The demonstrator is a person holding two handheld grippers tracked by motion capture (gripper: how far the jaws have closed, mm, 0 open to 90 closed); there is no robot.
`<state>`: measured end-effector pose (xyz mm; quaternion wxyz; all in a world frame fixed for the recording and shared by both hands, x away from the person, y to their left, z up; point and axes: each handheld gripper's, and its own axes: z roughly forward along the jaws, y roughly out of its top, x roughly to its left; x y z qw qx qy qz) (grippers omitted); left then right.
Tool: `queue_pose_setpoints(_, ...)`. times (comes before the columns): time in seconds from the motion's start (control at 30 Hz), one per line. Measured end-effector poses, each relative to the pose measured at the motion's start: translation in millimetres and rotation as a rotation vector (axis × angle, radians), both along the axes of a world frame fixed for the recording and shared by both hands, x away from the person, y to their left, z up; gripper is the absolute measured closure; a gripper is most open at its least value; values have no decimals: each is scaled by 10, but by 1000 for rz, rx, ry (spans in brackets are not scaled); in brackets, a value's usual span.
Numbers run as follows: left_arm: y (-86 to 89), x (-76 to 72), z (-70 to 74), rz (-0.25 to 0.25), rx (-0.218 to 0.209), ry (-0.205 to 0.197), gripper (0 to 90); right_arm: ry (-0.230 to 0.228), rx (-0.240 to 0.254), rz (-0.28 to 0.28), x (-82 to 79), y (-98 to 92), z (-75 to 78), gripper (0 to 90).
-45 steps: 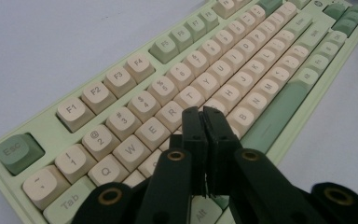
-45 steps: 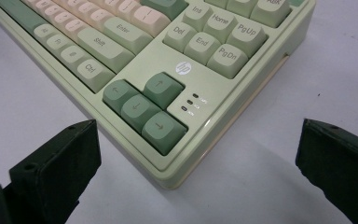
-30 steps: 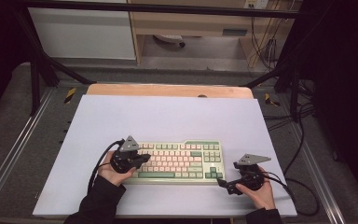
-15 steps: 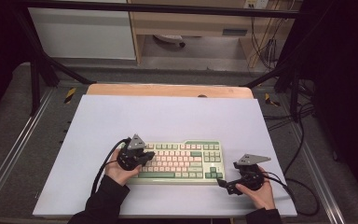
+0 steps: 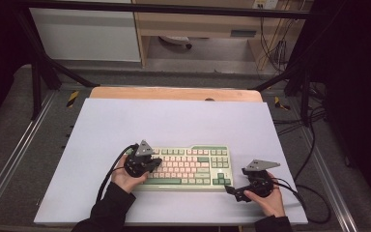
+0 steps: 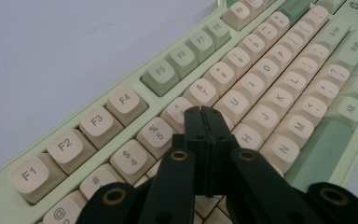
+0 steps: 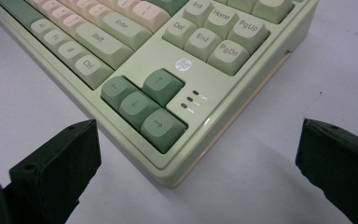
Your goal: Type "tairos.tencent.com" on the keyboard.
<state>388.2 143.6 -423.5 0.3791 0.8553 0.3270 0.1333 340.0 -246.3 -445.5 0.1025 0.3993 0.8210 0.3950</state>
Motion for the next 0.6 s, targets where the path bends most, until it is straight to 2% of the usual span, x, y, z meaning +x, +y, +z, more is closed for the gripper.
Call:
queue_pose_setpoints(0.3, -7, -2, -31, -3, 2, -3, 896, -1, -4, 5, 1, -2, -2, 5)
queue_pose_setpoints(0.6, 38, -55, 49, -14, -17, -10, 896, 1, -2, 3, -1, 2, -4, 5)
